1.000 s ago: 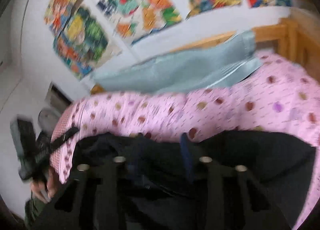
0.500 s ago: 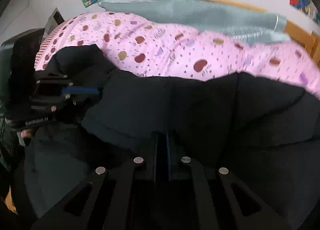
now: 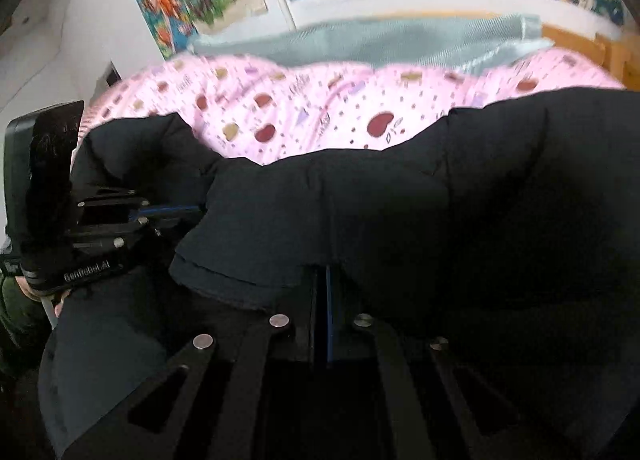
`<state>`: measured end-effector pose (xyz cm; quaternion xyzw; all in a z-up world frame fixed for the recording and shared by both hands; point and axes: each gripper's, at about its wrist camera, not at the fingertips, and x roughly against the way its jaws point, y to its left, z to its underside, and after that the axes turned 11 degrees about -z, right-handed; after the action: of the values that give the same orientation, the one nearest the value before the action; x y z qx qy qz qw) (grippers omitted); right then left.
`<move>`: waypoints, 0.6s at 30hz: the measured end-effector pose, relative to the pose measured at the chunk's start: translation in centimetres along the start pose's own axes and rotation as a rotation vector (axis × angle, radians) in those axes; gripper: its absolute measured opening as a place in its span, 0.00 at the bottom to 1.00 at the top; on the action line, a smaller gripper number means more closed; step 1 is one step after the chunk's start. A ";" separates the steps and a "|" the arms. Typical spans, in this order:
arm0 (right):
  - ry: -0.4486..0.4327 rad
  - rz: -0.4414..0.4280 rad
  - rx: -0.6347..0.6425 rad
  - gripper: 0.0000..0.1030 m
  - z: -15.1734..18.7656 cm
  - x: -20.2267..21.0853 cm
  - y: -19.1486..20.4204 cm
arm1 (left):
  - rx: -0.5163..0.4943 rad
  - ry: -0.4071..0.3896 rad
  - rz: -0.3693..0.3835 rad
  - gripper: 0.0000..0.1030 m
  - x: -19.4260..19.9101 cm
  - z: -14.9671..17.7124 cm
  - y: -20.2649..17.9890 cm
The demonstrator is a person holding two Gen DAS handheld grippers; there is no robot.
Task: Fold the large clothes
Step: 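Lift the hem with both tools and fold it toward the collar, then open both tools to release the folded hem and withdraw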
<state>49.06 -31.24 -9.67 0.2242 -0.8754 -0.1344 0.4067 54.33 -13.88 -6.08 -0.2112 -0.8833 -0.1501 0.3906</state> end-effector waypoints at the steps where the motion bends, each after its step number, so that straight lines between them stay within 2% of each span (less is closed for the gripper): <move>1: -0.007 0.006 -0.002 0.02 -0.1 0.7 0.2 | 0.014 -0.008 -0.014 0.04 0.8 -0.1 0.1; 4: -0.040 0.057 -0.006 0.07 -0.8 3.1 1.3 | 0.062 -0.023 -0.054 0.05 3.1 -0.1 0.4; 6: -0.075 0.097 -0.014 0.10 -1.0 5.1 2.2 | 0.132 -0.020 -0.076 0.08 4.5 -0.1 1.1; 9: -0.072 0.129 -0.039 0.19 -1.0 7.3 2.3 | 0.234 -0.041 -0.061 0.12 6.8 0.3 2.2; 10: -0.069 0.137 -0.040 0.26 -0.9 7.7 2.2 | 0.245 -0.047 -0.068 0.14 7.3 0.6 2.1; 11: -0.069 0.154 -0.038 0.32 -0.8 8.4 2.5 | 0.253 -0.056 -0.079 0.18 8.1 0.9 2.0; 13: -0.080 0.181 -0.018 0.36 -0.5 9.5 2.9 | 0.261 -0.071 -0.091 0.30 9.4 1.2 1.9; 15: -0.100 0.209 -0.004 0.46 0.0 11.3 3.3 | 0.285 -0.092 -0.095 0.62 10.6 1.8 1.9; 17: -0.121 0.247 -0.016 0.74 0.2 12.7 3.7 | 0.323 -0.130 -0.117 0.77 12.1 2.3 1.9; 18: -0.128 0.275 -0.034 0.80 0.2 13.5 3.8 | 0.329 -0.146 -0.128 0.78 12.8 2.5 1.8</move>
<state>40.14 -34.72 0.61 0.0863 -0.9195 -0.1063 0.3685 45.87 -7.95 2.16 -0.0982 -0.9336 -0.0123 0.3445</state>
